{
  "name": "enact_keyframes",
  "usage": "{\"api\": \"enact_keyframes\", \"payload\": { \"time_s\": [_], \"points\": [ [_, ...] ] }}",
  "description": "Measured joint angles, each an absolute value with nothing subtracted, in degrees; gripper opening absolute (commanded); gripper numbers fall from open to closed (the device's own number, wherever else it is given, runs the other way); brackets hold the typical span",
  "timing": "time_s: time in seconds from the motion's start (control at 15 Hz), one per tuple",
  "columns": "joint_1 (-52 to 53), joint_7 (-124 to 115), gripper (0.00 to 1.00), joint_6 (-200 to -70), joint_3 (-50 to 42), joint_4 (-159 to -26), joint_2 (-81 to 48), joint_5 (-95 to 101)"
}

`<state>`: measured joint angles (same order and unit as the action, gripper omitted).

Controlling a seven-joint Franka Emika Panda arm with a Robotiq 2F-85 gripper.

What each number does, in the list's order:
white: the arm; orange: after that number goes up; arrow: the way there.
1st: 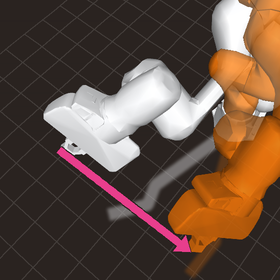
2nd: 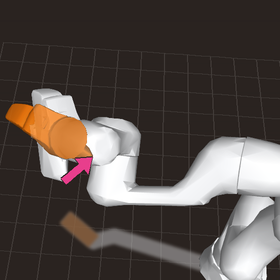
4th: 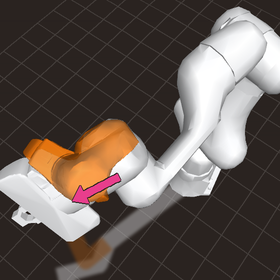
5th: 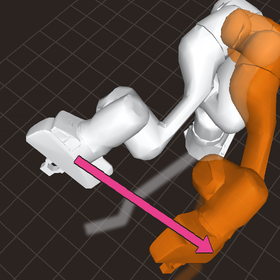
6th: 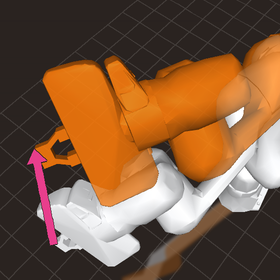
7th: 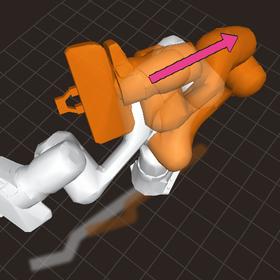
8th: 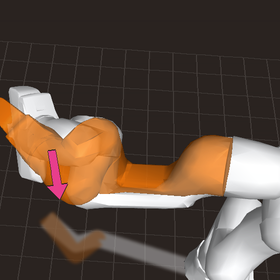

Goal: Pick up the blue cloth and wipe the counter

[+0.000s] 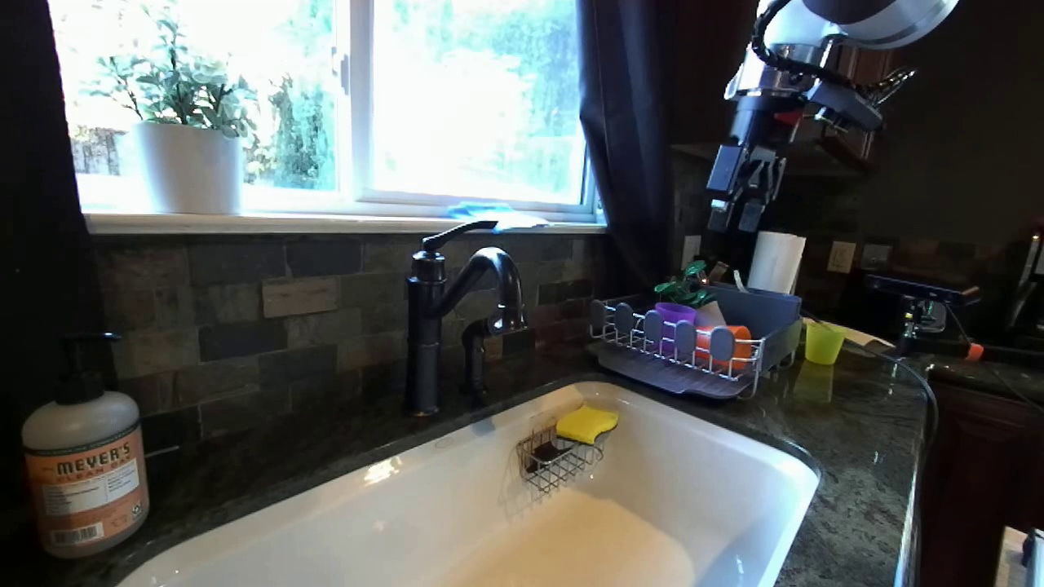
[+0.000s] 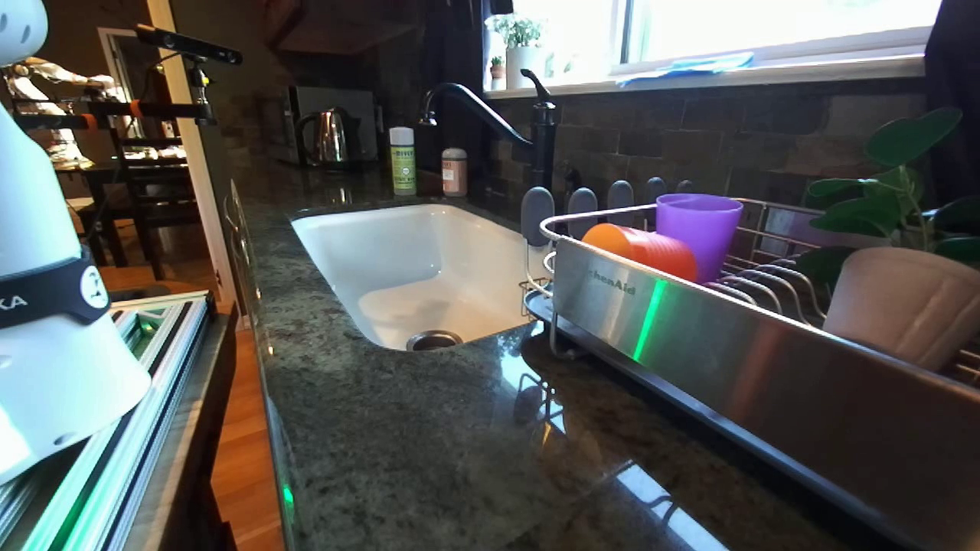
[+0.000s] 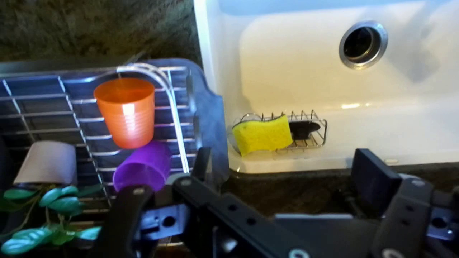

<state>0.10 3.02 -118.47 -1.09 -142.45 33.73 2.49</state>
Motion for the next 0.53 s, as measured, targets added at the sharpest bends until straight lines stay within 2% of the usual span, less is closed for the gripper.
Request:
{"api": "enact_keyframes", "payload": {
  "time_s": [0.27, 0.53],
  "points": [
    [0.22, 13.30, 1.00, -126.09, -5.32, -139.40, 30.20, 2.73],
    [0.52, 15.58, 1.00, -129.52, -7.40, -131.05, 23.38, 0.51]
  ]
}}
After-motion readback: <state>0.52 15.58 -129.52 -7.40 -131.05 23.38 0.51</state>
